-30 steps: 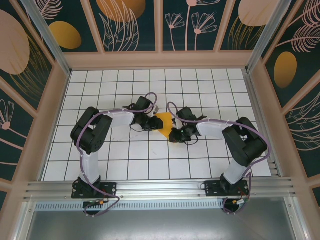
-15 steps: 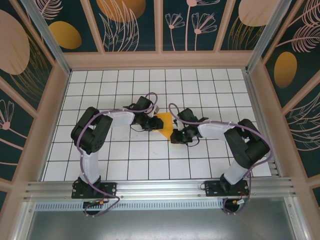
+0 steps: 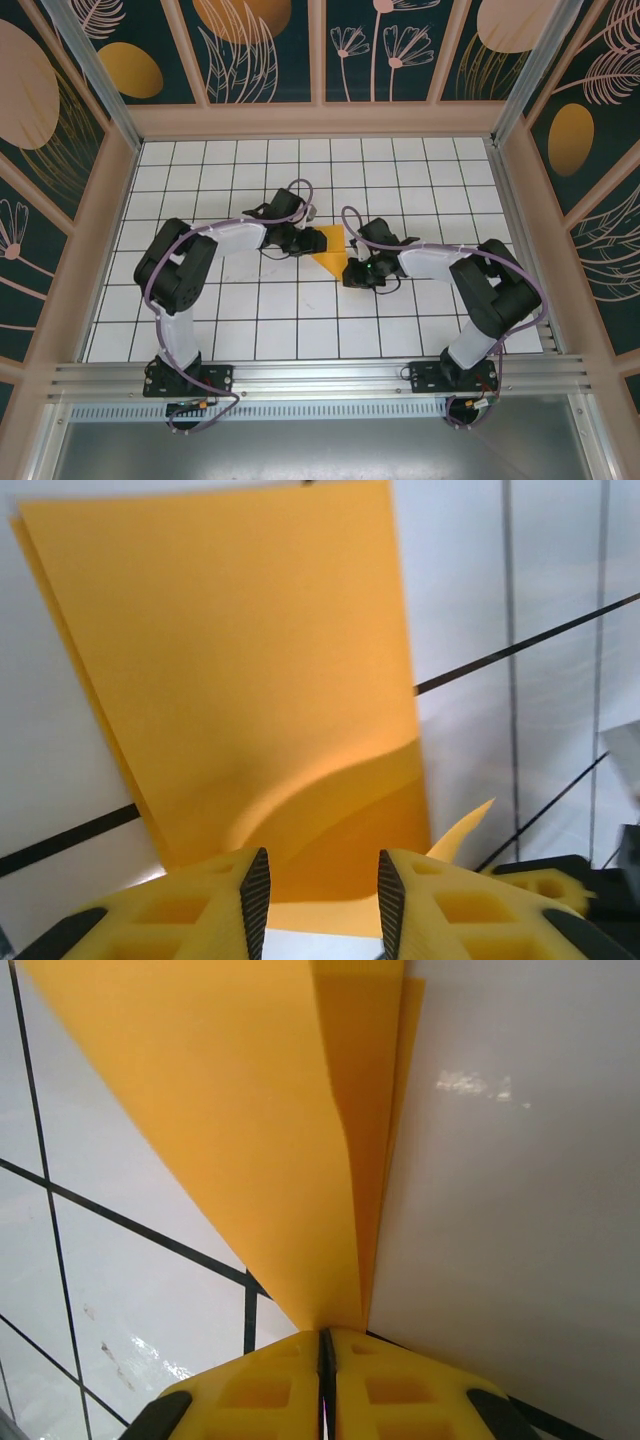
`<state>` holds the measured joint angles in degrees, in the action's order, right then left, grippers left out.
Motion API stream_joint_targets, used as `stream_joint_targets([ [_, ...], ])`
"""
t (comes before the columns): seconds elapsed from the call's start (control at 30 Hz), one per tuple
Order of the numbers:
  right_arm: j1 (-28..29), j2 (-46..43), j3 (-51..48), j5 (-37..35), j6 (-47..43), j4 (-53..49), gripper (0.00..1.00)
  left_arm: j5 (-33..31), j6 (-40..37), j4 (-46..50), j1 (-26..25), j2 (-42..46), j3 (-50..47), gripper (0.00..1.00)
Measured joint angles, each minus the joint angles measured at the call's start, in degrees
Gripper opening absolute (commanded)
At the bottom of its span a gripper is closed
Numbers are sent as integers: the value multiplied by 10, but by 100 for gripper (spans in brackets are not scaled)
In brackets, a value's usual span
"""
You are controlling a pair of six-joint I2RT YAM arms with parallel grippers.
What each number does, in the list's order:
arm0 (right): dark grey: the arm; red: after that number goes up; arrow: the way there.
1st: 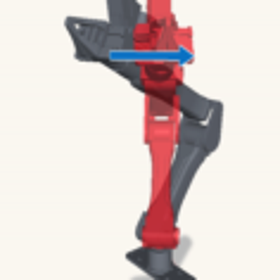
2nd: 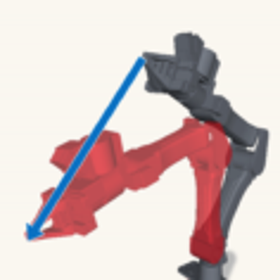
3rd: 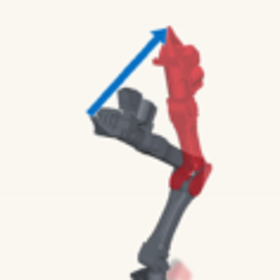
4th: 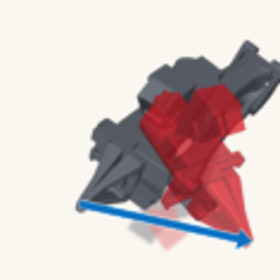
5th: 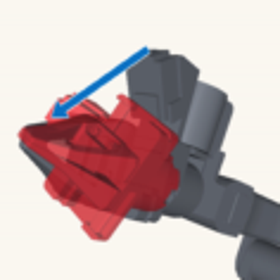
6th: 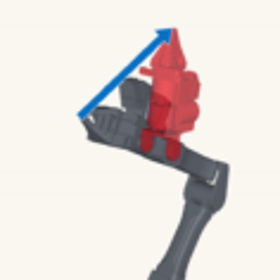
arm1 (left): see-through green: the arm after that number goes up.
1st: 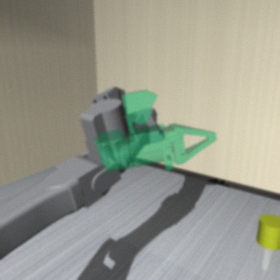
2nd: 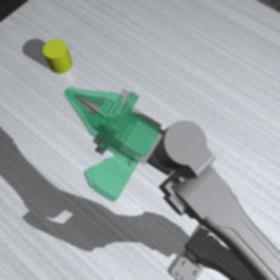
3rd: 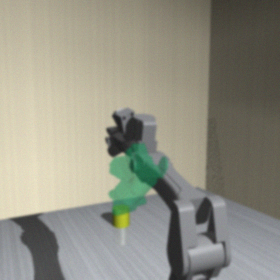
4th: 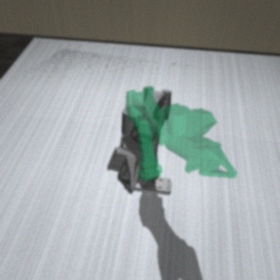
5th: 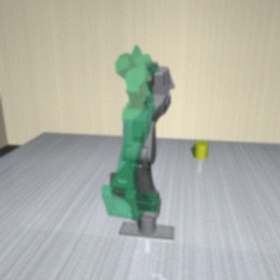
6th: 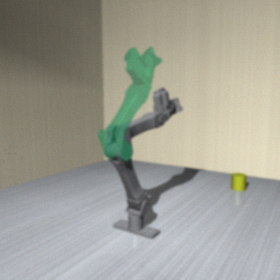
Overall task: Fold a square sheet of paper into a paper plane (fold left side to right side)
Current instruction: Third fold the triangle at the center of the table.
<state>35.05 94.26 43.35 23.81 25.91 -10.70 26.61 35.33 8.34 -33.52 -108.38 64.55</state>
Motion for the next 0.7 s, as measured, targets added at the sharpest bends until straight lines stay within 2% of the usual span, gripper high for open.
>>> stream_joint_targets([
  [0.23, -2, 0, 0, 3, 2, 2, 8, -6, 32, -9, -38, 51, -26, 33],
  [0.47, -2, 1, 0, 3, 2, 2, 8, -1, 71, -37, -90, 39, -40, 32],
  [0.7, -4, 2, 0, 7, 2, 2, 8, -1, 97, -64, -95, 4, -40, 31],
])
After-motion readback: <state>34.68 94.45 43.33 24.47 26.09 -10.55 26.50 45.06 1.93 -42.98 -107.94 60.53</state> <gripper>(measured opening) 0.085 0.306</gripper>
